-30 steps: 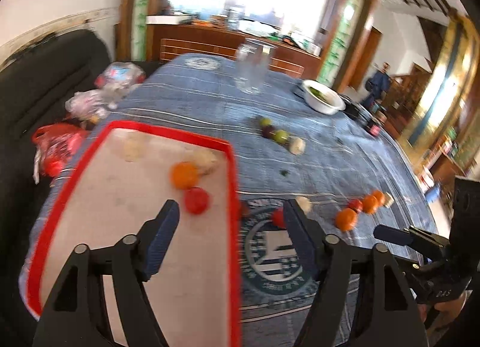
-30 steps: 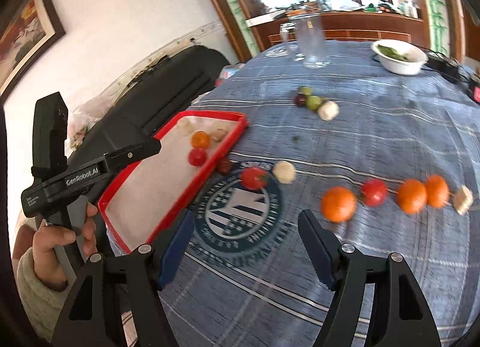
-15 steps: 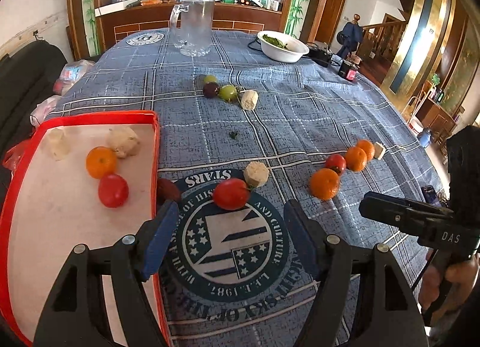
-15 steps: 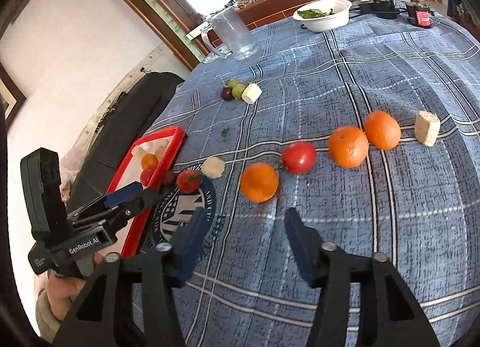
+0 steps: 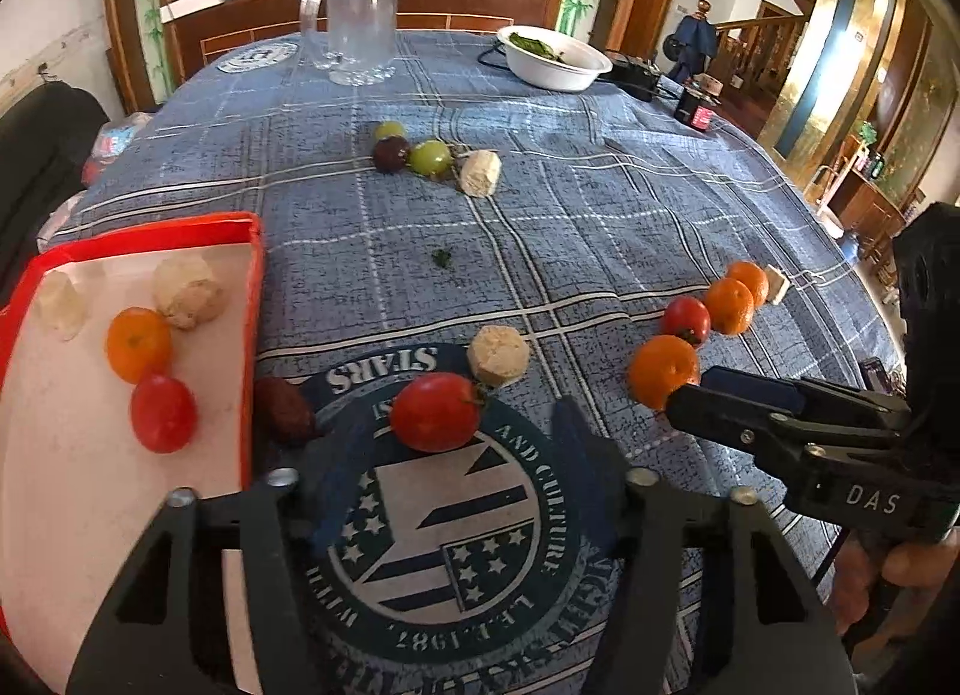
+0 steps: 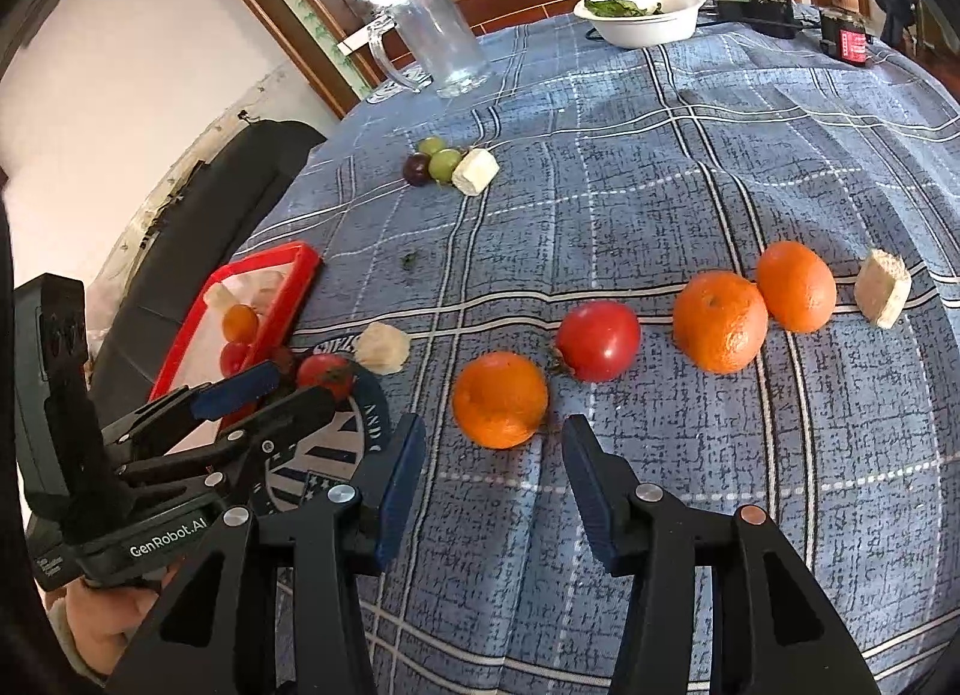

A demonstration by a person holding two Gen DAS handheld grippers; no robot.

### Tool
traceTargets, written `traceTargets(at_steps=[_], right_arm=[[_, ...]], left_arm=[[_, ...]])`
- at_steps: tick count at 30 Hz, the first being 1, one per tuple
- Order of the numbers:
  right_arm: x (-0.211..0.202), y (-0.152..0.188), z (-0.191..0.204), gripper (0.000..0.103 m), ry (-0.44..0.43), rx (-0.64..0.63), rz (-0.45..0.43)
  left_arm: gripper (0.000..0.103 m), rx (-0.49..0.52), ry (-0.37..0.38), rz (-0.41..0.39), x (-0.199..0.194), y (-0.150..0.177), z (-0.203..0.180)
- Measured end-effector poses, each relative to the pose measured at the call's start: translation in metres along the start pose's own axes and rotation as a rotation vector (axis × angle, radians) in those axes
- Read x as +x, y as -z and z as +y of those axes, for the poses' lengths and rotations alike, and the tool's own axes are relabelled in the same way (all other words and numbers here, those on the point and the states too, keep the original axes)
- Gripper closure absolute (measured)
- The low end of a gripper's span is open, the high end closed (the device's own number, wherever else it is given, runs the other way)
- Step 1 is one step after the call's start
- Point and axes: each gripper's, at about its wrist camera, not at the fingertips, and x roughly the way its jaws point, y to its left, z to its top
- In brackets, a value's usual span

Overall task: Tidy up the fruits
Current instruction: 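Move left tool to a stemmed red tomato while right tool approaches an orange, then close left tool on the red tomato while right tool grasps the orange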

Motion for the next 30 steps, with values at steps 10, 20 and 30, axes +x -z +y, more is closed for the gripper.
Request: traceTargets(at_steps=[10,20,30], right_arm=[[0.014,-0.010,0.004,0.055,0.032,-0.022,0.018],[0.011,-0.007,0.004,0.066,0.045,-0.036,-0.004],[-0.002,-0.005,0.012,0.066,0.010,-0.048,-0.023]], left_arm=[[0.056,-0.003,-0.059,0.033,0.015,-0.004,0.004],[0.074,-0.018,-0.084,0.034,0.022,-0.007,0.009],[0.074,-0.073,-0.031,-0.012,-0.007,0.004,0.014]])
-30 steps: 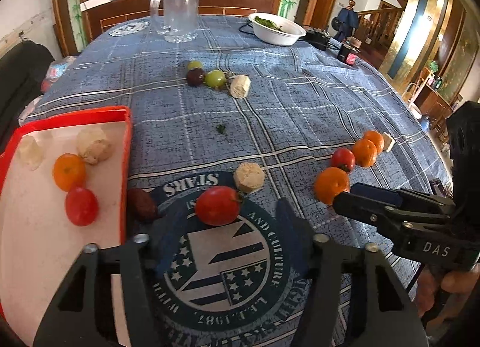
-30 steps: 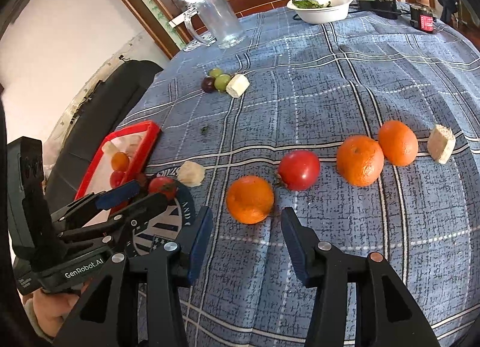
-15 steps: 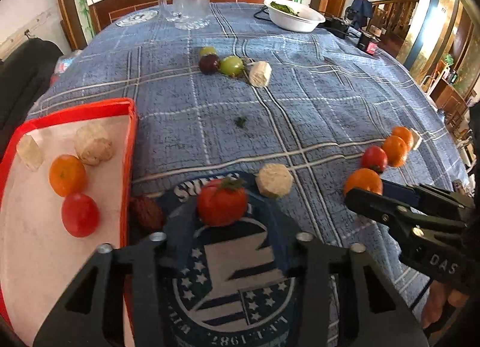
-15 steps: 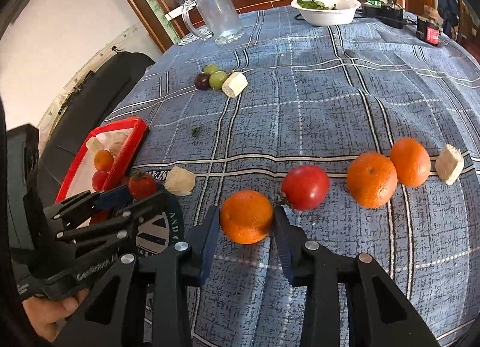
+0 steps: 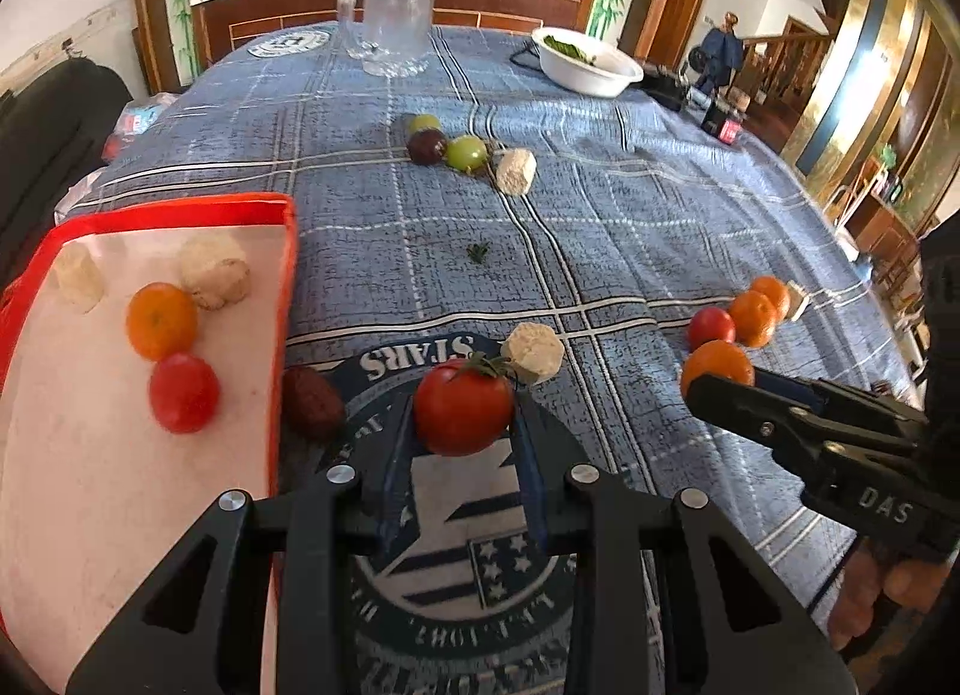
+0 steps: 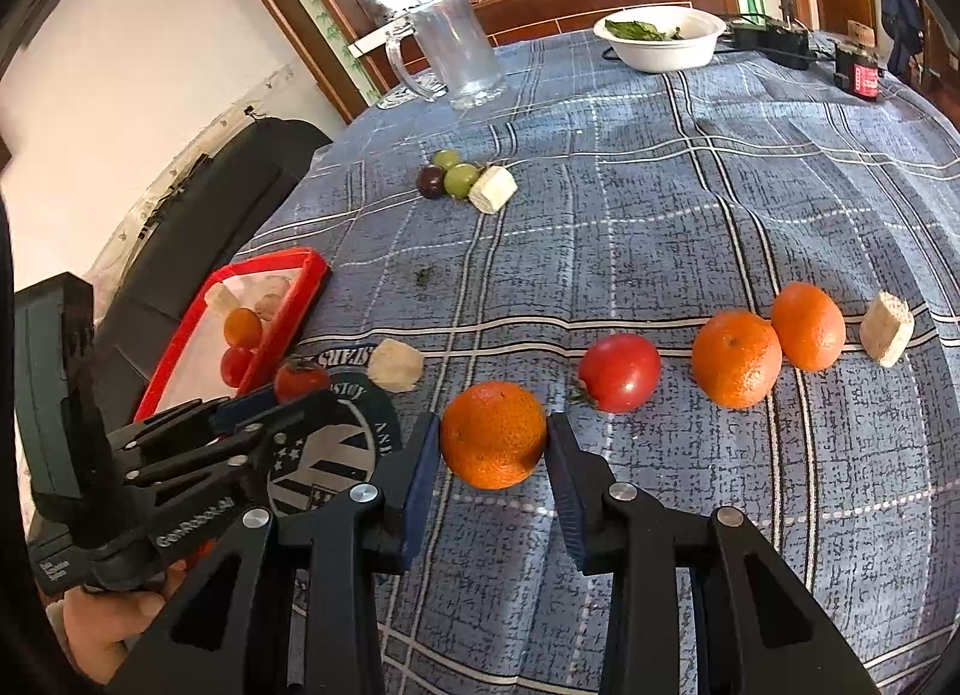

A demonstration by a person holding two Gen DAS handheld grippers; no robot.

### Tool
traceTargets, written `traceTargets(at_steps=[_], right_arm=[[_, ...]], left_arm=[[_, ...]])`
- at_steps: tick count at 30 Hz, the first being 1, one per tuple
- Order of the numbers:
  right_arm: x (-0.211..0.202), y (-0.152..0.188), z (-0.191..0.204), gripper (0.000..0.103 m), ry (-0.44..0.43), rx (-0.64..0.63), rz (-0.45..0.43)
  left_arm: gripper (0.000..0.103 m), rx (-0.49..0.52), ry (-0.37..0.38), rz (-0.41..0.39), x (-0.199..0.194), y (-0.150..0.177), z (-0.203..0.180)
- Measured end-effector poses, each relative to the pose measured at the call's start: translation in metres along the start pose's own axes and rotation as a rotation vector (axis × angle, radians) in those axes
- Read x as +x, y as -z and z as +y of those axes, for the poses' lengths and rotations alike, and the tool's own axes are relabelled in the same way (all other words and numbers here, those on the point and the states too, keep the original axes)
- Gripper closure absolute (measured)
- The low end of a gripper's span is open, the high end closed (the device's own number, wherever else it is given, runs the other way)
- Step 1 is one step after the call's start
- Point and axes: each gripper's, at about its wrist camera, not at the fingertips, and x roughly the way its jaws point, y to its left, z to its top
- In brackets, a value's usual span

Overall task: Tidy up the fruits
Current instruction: 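Close left tool on the red tomato while right tool grasps the orange, then carry the tomato and orange over the red-rimmed tray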

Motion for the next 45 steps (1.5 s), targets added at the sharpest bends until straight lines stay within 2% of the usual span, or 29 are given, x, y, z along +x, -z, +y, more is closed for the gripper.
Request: traceTargets(at_steps=[10,18,31,34,40,45], right_arm=[[-0.014,0.001,0.015,0.066,-0.029,-0.038,-0.021],[-0.020,-0.002,0.040,0.067,-0.074,-0.093,-0.024],[-0.001,-0.012,0.097,0.067,-0.177,-0.194,0.025],[0.007,-0.021,0.114,0.067,-0.219,-0.227,0.048],[0.019,-0.046,0.147,0.067,-0.247,-0.311,0.044],[0.039,-0.064,0.173,0.067,-0.265,-0.352,0.065]], left_arm=[[0.074,-0.078,0.022,-0.095,-0.056,0.020,0.031],[0.074,-0.152,-0.038,-0.159,-0.093,0.028,0.076],[0.074,-0.222,-0.102,-0.168,-0.101,0.028,0.123],[0.074,-0.239,-0.109,-0.157,-0.097,0.027,0.132],[0.074,-0.258,-0.113,-0.151,-0.099,0.025,0.145],[0.074,-0.265,-0.132,-0.156,-0.098,0.012,0.155]])
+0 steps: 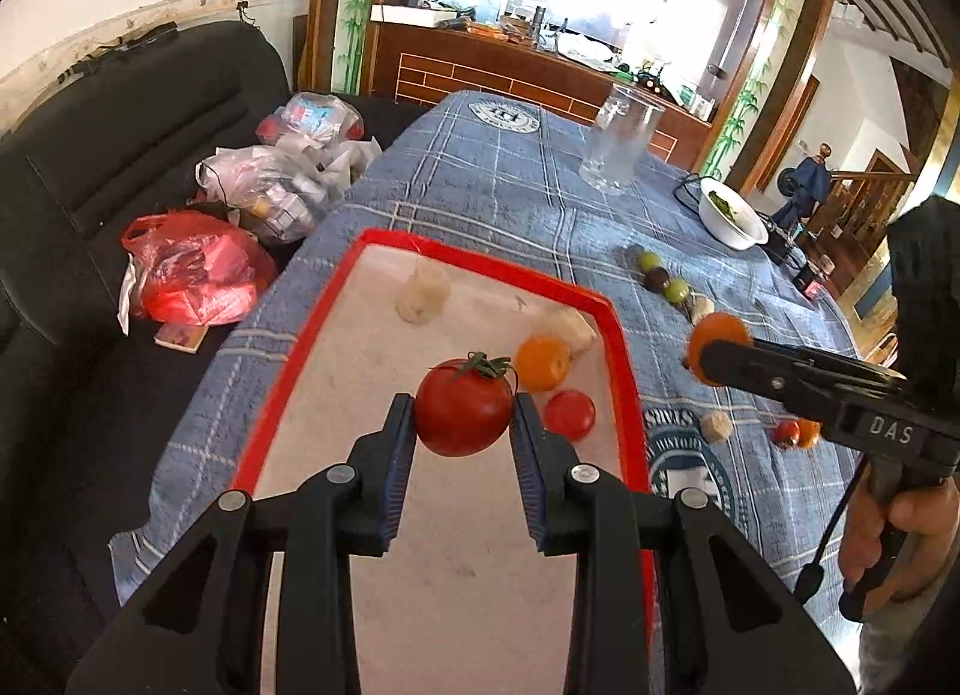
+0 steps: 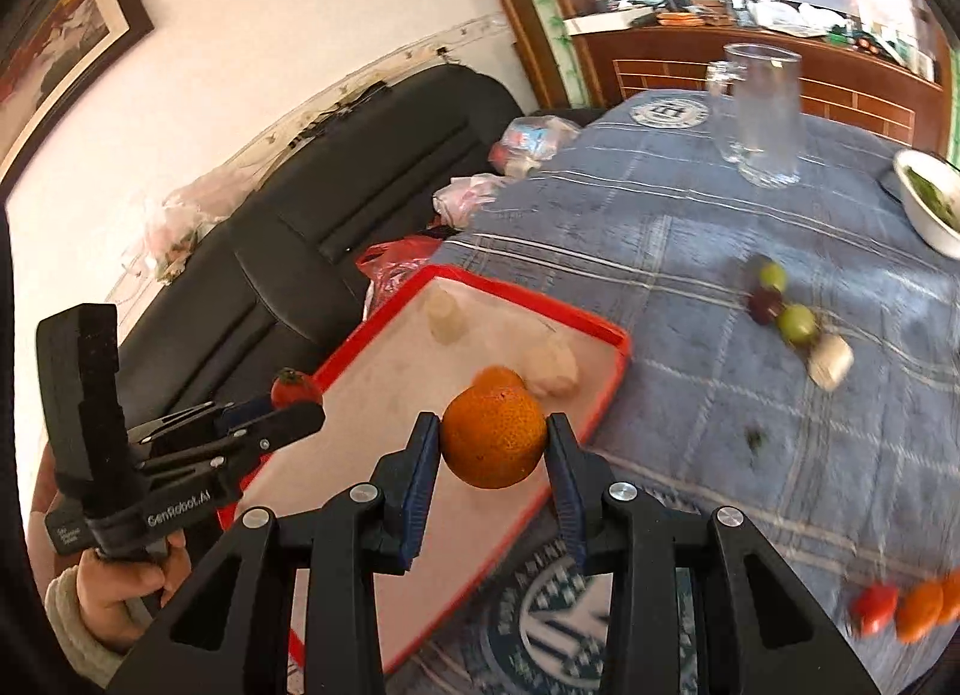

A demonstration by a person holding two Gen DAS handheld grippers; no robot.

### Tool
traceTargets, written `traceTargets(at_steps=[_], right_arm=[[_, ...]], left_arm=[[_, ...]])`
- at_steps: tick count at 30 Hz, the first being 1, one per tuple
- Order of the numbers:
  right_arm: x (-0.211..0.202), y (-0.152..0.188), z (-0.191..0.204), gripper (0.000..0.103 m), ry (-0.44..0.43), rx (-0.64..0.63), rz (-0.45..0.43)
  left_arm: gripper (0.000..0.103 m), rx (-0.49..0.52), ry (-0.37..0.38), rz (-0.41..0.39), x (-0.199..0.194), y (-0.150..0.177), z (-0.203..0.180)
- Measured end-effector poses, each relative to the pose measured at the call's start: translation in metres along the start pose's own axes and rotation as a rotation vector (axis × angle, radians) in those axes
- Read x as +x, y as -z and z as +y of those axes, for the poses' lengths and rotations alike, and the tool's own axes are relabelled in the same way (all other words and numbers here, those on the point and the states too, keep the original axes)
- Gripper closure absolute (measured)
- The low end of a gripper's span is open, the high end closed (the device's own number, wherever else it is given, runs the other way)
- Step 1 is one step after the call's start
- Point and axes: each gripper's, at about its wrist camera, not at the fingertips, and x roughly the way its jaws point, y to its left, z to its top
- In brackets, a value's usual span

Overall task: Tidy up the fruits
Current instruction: 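Carry the tomato and orange over the red-rimmed tray, then lower the tomato into the tray and open left tool while right tool releases the orange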

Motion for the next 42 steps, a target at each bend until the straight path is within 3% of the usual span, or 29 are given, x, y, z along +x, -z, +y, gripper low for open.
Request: traceTargets(at_steps=[9,13,23,42], right_arm=[[0.051,-0.038,0.016,0.067,-0.063,-0.007,0.065],[0.079,-0.052,0.012,0.067,-0.077,0.006,0.115],[0.138,-0.066,0.004,0.067,-0.029,0.014,0.208],[0.154,-0.059,0.000,0.066,-0.002,-0.008,0.220]], left_arm=[[0.074,-0.114,0.024,0.045,0.036,-0.016,0.022],[0.073,-0.134,0.000,0.075,0.053,-0.019,0.027],[0.073,-0.152,-0.043,0.143,0.089,-0.028,0.035],[0.073,-0.119,-0.067,0.154,0.104,-0.031,0.030]])
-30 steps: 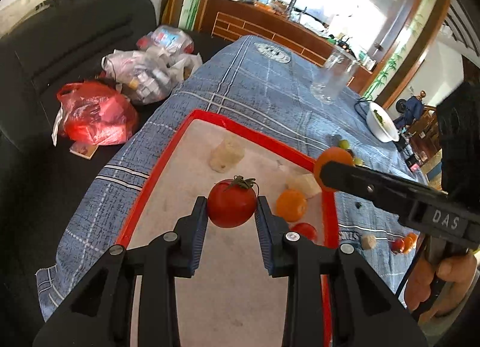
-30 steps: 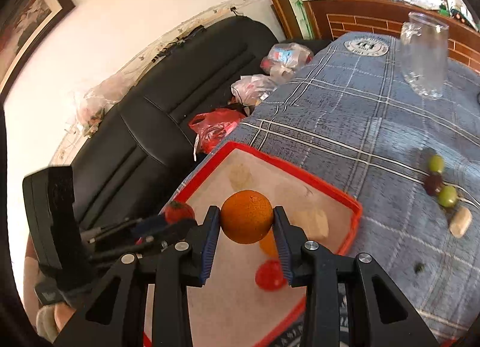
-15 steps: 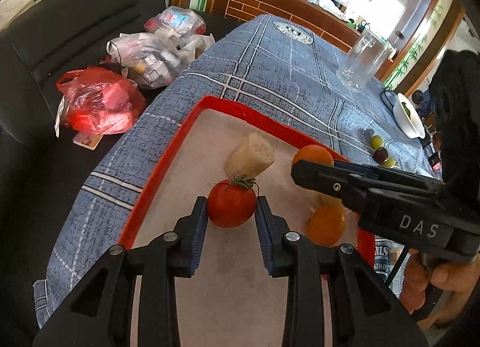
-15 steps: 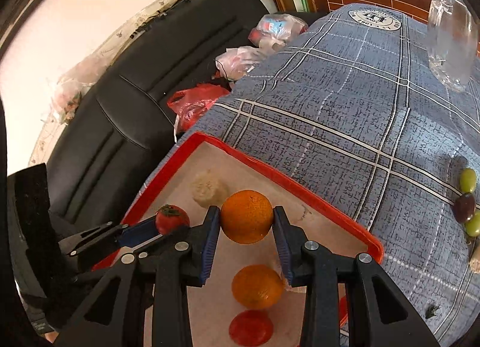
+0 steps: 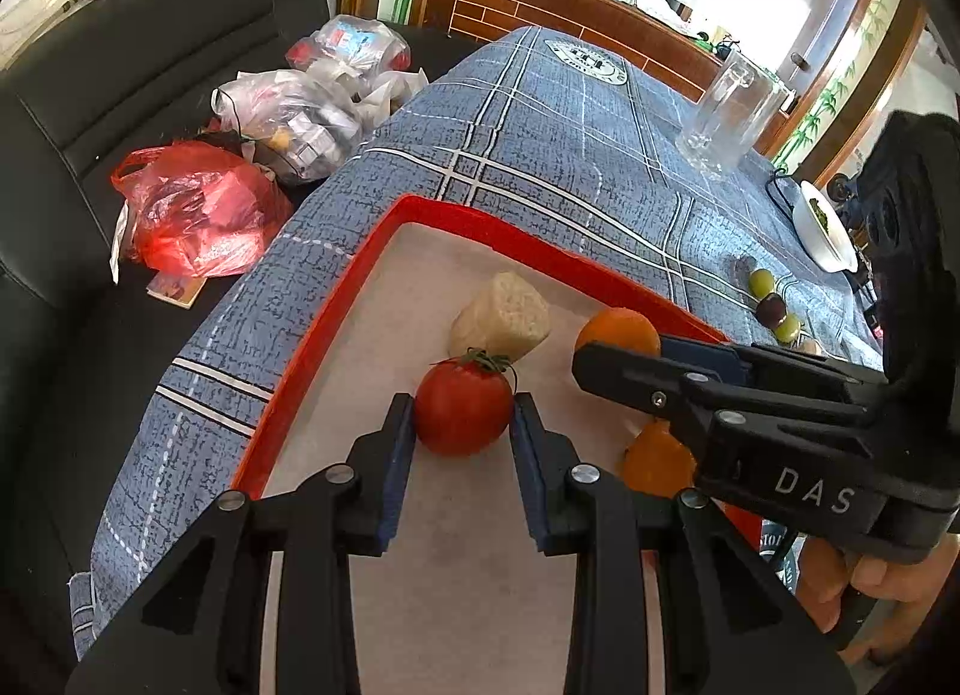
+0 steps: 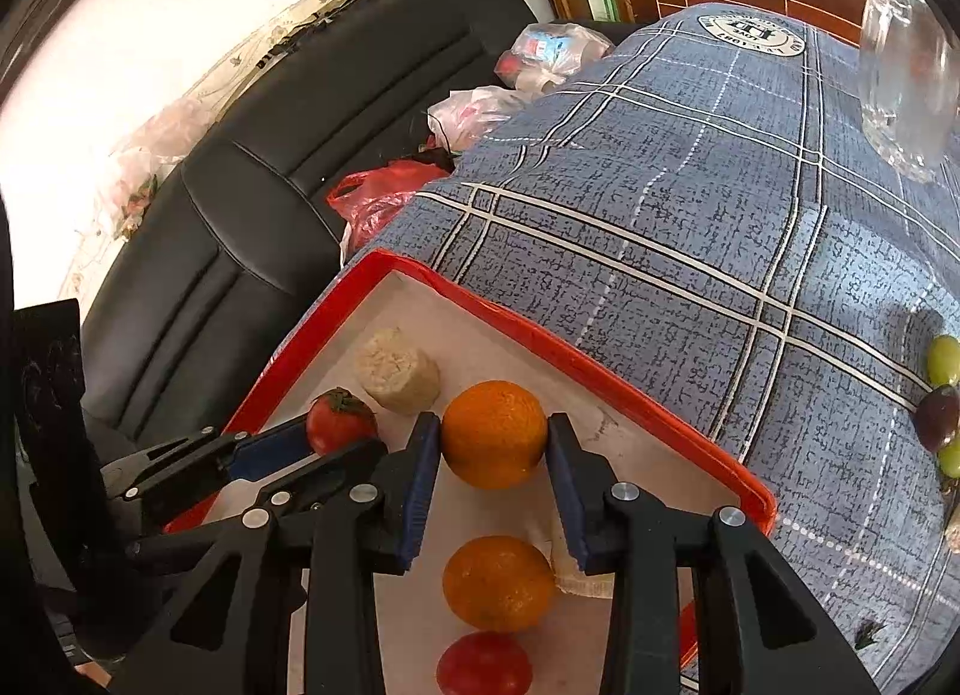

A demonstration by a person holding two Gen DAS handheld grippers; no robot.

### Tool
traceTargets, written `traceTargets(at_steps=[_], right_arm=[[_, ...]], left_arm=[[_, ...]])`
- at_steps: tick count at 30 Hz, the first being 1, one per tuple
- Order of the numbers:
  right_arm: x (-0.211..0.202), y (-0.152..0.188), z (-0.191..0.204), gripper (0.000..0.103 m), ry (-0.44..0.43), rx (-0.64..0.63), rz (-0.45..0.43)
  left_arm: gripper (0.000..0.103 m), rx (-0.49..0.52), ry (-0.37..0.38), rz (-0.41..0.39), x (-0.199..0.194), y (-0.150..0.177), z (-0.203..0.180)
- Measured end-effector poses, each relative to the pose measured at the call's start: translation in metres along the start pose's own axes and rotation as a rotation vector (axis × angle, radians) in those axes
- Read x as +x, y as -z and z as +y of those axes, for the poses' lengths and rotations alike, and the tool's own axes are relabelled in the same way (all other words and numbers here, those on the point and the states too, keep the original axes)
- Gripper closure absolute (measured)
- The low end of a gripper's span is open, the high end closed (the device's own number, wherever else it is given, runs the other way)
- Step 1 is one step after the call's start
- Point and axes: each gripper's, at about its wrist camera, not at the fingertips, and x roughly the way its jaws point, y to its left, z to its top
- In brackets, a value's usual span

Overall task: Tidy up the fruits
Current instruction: 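Lower the tomato into the tray and open left tool while right tool releases the orange, then move both open tools away from the tray back to the row of items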

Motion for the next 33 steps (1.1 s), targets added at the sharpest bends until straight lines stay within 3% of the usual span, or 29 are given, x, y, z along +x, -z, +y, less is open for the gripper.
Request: traceTargets(at_steps=[7,9,13,15,16,18,25,33], right_arm=[[-0.014,0.005,-0.004,0.063,-0.009,0.019,-0.028],[-0.022,0.006,-0.003,0.063,-0.016,0.023,-0.043],[-0.045,0.016,0.001,0.063,-0.039,0.025,-0.084],[-0.056,0.023,0.006,0.056,-0.039,0.012,-0.105],[-0.062,0.027,0.009,0.047,-0.038,0.006,-0.116],[-0.073,0.037,0.011,0.042,-0.034,-0.013,-0.139],[-0.113,0.091,0.018,0.038,-0.047,-0.032,-0.202],[-0.145,0.142,0.013,0.035,-0.062,0.013,-0.245]], left_arm=[[0.071,-0.011,-0.002,-0.002,-0.002,0.001,0.003],[0.058,-0.018,0.000,-0.010,-0.005,0.003,0.004],[0.050,0.003,-0.022,-0.018,-0.009,0.006,-0.002],[0.044,0.011,-0.030,-0.028,-0.014,0.008,-0.003],[0.043,0.009,-0.028,-0.032,-0.016,0.009,-0.002],[0.043,-0.001,-0.013,-0.040,-0.021,0.012,0.000],[0.041,-0.036,0.022,-0.072,-0.036,0.025,0.003],[0.041,0.023,0.055,-0.132,-0.069,0.037,-0.020]])
